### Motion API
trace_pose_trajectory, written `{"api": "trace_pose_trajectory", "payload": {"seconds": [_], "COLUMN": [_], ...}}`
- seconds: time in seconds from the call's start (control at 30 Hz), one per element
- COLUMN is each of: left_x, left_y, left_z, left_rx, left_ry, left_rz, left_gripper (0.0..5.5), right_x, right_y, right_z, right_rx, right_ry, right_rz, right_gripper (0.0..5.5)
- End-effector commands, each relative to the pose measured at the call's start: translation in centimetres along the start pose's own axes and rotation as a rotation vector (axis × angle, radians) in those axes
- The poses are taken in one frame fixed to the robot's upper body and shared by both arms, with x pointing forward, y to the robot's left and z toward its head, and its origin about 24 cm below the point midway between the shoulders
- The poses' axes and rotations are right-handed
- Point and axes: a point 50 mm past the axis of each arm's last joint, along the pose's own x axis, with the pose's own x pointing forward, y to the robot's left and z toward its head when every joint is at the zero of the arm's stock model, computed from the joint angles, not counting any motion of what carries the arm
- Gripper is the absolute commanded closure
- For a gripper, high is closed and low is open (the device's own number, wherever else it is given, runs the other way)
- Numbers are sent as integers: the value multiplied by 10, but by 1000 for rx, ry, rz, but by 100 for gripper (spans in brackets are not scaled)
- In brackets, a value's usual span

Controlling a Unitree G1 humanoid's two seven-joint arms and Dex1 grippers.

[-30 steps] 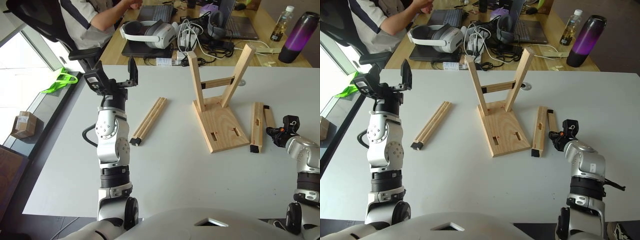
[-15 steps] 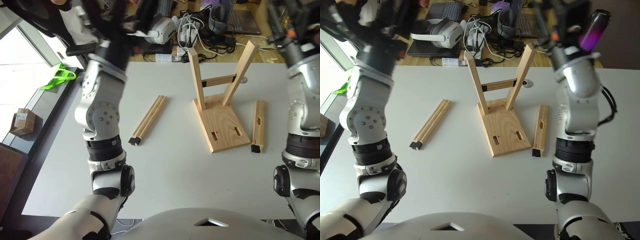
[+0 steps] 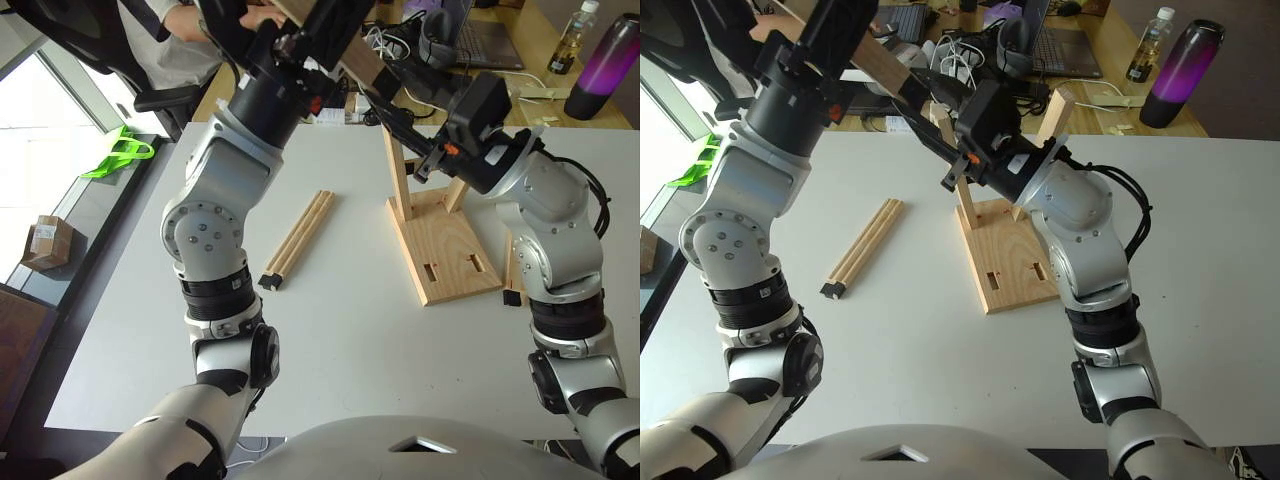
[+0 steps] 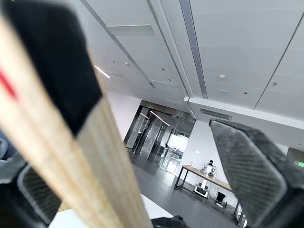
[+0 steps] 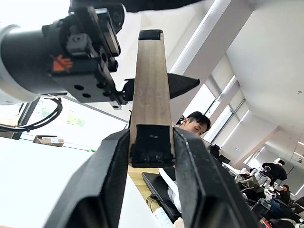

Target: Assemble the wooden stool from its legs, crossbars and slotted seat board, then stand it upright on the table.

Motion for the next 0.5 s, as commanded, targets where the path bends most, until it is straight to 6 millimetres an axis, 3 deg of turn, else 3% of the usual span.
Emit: {"api": "trace_pose_trajectory", "payload": {"seconds": [0.03,0.5], "left_x": [-5,-10], "left_y": [-1,1], "left_z": [-2,-6], "left_rx": [2,8], "left_ry": [14,23], "left_rz": [-11,13], "left_gripper": [156,344], "right_x": [-10,-14], "right_y": [-8,-2], "right_z": [-1,-4], "right_rx": [-12,-9], "right_ry": [37,55], "right_rz": [-24,-12], "right_gripper": [421,421]}}
